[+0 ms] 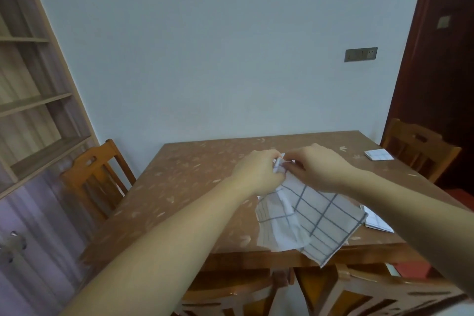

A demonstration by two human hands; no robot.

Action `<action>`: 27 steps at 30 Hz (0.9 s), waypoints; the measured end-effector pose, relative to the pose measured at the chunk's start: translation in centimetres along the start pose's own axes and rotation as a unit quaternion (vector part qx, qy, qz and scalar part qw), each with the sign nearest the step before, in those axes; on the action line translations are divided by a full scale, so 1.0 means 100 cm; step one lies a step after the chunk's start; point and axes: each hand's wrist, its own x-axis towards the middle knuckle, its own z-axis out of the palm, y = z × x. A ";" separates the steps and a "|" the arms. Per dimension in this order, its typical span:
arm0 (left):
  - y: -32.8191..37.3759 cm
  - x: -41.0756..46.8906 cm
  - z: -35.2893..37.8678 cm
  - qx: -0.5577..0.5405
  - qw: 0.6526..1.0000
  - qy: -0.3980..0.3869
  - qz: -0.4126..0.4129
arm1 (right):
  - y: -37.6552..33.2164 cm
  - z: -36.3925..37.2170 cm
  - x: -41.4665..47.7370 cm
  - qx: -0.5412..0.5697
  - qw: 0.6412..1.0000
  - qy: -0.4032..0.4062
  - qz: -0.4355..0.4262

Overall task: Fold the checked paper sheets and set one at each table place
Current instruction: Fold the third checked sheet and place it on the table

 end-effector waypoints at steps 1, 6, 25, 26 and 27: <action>0.000 0.000 0.001 0.016 1.000 0.007 -0.005 | -0.003 0.000 0.000 -0.015 1.000 0.010 0.002; -0.008 -0.001 -0.006 0.021 0.998 0.043 -0.035 | -0.015 -0.007 -0.001 -0.074 0.997 0.018 -0.021; -0.036 -0.008 -0.043 0.083 0.993 -0.070 0.045 | -0.026 0.015 -0.003 -0.045 0.997 -0.021 -0.054; -0.039 -0.008 -0.047 0.066 0.996 -0.047 0.046 | -0.021 0.015 -0.002 -0.036 0.998 -0.024 -0.047; -0.042 -0.009 -0.050 0.040 0.998 -0.019 0.047 | -0.015 0.015 -0.002 -0.017 0.999 -0.025 -0.040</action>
